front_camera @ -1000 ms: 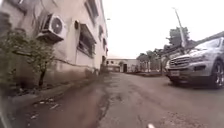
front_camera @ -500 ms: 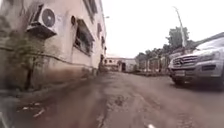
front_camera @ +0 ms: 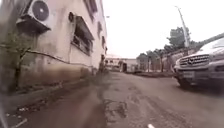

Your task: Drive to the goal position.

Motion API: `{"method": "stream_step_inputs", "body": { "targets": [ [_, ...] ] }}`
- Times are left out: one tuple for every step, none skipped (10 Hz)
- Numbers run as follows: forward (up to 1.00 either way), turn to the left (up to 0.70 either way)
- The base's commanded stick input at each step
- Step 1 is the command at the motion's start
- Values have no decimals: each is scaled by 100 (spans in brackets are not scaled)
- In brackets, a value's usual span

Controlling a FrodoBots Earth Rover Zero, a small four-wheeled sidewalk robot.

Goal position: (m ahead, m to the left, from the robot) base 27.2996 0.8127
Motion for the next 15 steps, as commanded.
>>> {"method": "stream_step_inputs", "body": {
  "targets": [
    [70, -12],
    [70, -12],
    [70, -22],
    [70, -5],
    [70, -20],
    [70, -28],
    [70, -28],
    [70, -17],
    [70, 0],
    [70, -16],
    [70, -25],
    [70, -9],
    [70, 0],
    [70, 0],
    [70, 0]
  ]
}}
